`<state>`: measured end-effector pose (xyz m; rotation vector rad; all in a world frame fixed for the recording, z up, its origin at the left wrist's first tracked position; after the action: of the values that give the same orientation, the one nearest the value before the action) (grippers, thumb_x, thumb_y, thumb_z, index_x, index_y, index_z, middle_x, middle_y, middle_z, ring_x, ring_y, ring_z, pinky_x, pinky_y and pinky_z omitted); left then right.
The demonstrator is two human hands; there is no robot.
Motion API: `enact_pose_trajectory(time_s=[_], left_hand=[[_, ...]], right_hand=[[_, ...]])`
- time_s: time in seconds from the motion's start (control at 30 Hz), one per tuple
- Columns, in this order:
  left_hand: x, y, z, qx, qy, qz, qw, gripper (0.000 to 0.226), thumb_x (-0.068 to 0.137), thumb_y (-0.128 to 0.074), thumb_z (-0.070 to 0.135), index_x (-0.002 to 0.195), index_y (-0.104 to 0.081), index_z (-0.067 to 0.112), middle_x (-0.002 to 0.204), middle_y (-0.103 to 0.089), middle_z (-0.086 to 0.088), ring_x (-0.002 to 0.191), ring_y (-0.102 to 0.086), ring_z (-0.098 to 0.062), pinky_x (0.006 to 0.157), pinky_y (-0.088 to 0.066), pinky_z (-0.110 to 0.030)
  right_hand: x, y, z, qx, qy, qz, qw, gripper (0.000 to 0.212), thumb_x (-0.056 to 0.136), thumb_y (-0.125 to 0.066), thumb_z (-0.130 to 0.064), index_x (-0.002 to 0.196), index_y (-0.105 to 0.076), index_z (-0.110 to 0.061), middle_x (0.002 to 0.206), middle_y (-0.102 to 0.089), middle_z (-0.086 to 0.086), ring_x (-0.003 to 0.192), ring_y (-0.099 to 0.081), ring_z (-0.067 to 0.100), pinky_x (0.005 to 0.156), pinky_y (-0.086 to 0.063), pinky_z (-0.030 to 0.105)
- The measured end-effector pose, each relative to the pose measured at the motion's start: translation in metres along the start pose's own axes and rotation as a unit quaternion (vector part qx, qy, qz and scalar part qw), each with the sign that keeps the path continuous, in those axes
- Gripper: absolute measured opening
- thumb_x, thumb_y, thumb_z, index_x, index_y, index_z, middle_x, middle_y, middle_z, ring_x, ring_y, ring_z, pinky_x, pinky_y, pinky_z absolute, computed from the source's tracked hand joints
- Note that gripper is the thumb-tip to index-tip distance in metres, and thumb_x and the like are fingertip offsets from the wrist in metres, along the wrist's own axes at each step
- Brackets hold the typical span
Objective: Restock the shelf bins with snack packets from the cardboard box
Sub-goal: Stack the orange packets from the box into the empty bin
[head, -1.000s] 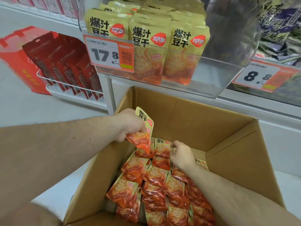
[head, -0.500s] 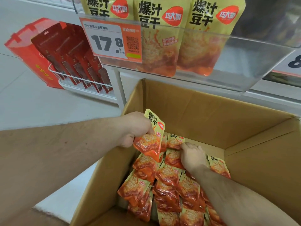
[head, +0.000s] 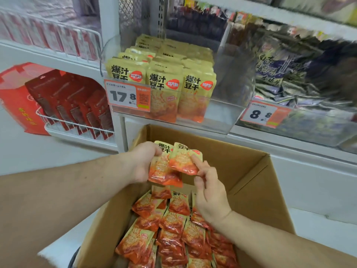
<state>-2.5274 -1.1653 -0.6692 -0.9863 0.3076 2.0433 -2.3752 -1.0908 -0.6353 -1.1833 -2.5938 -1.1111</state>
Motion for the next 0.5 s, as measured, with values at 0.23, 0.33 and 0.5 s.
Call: enact_pose_trajectory(time_s=[0.23,0.33,0.5], left_hand=[[-0.044,-0.052,0.015,0.034,-0.068,-0.127,0.989,0.020,0.098,-0.055,0.023,0.100,-0.069,0.008,0.083,-0.074,-0.011,0.066,-0.072,-0.024,0.060,-0.057,-0.031],[-0.052,-0.047,0.034,0.030,-0.156,-0.106,0.982,0.017,0.094,-0.059,0.002,0.108,-0.066,0.008,0.091,-0.076,-0.012,0.080,-0.073,-0.027,0.074,-0.059,-0.039],[-0.080,-0.050,0.064,0.074,-0.259,-0.130,0.954,0.030,0.093,-0.060,-0.003,0.113,-0.062,0.019,0.103,-0.076,-0.003,0.100,-0.072,-0.024,0.090,-0.055,-0.043]], right_hand=[[-0.002,0.023,-0.063,-0.103,0.178,-0.020,0.978,0.015,0.091,-0.046,-0.015,0.106,-0.046,-0.017,0.128,-0.063,0.010,0.110,-0.056,0.023,0.118,-0.022,0.034],[-0.002,0.040,-0.082,-0.150,0.208,-0.009,0.966,0.016,0.086,-0.053,-0.026,0.100,-0.050,-0.017,0.140,-0.055,0.001,0.110,-0.046,0.017,0.103,-0.029,0.037],[0.030,0.099,-0.097,-0.080,0.062,0.113,0.988,0.037,0.079,-0.067,-0.034,0.110,-0.046,-0.033,0.114,-0.058,-0.020,0.092,-0.052,0.006,0.083,-0.039,0.022]])
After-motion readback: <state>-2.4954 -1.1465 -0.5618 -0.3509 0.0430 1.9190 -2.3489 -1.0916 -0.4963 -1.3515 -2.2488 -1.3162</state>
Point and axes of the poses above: each hand's wrist, its own x-axis towards the middle knuckle, its own y-axis out of the back of the hand, z = x × y, the point moved 10 cm from there along x, towards the middle knuckle
